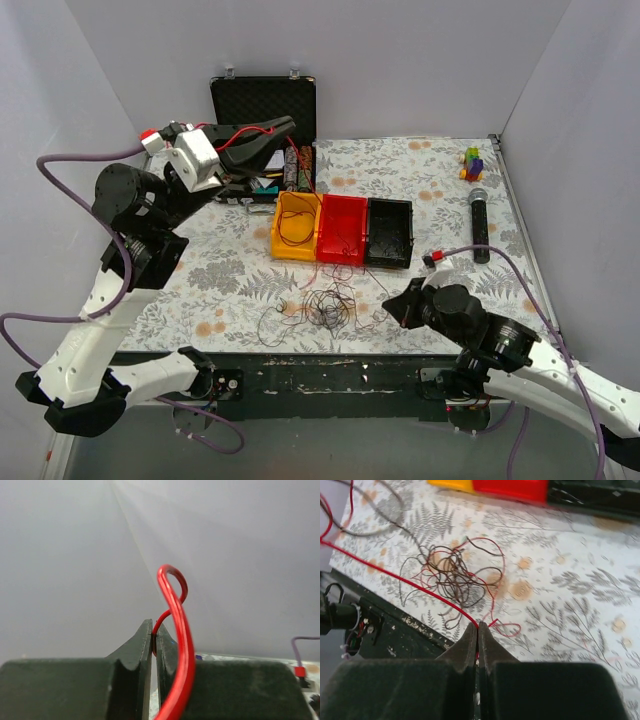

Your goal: Untangle the cables

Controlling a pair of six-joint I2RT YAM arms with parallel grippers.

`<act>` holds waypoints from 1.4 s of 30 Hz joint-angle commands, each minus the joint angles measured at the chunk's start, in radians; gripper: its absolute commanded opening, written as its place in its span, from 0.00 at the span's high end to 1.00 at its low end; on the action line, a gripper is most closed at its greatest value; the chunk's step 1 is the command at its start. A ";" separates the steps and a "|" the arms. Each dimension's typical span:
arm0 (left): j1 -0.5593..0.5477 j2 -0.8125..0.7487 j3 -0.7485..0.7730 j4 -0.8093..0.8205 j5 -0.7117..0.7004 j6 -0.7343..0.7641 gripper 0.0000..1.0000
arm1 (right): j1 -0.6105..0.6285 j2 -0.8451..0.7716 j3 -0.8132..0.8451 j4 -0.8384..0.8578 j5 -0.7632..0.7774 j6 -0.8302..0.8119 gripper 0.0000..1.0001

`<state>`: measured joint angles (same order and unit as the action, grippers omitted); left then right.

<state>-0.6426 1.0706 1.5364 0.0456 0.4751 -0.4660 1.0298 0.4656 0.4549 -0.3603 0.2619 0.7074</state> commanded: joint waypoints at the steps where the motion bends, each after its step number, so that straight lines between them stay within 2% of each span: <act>1: 0.006 -0.021 0.013 0.141 -0.171 0.118 1.00 | 0.004 -0.094 -0.024 -0.296 0.191 0.256 0.99; 8: 0.008 -0.008 0.030 0.270 -0.249 0.248 1.00 | 0.004 -0.068 -0.019 -0.480 0.249 0.434 0.99; 13: 0.007 0.011 0.034 0.385 -0.340 0.384 1.00 | 0.004 -0.007 -0.005 -0.497 0.258 0.512 0.99; 18: 0.006 0.038 0.086 0.454 -0.352 0.541 1.00 | 0.004 -0.021 -0.015 -0.500 0.270 0.552 0.99; 28: 0.006 0.181 0.327 0.516 -0.506 0.786 1.00 | 0.004 -0.093 -0.045 -0.571 0.283 0.636 0.99; 31: 0.006 0.213 0.382 0.523 -0.507 0.864 1.00 | 0.004 -0.102 -0.042 -0.583 0.292 0.638 0.99; 33: 0.006 0.274 0.482 0.533 -0.544 0.905 1.00 | 0.004 -0.102 -0.042 -0.582 0.287 0.632 0.99; 35: 0.006 0.318 0.591 0.443 -0.563 0.876 1.00 | 0.004 -0.104 -0.044 -0.563 0.286 0.615 0.99; 37: 0.006 0.266 0.503 0.415 -0.485 0.868 1.00 | 0.004 -0.105 -0.038 -0.552 0.293 0.609 0.99; 39: 0.006 0.273 0.467 0.509 -0.446 0.932 1.00 | 0.004 -0.104 -0.036 -0.554 0.300 0.613 0.99; 40: 0.006 0.311 0.543 0.514 -0.463 0.944 1.00 | 0.004 -0.101 -0.038 -0.554 0.297 0.613 0.99; 42: 0.006 0.450 0.800 0.450 -0.536 0.943 1.00 | 0.004 -0.094 -0.050 -0.559 0.280 0.616 0.99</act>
<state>-0.6399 1.3659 2.0506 0.5240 -0.0002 0.4129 1.0298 0.3698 0.4145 -0.9115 0.5186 1.3087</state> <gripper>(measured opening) 0.022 0.029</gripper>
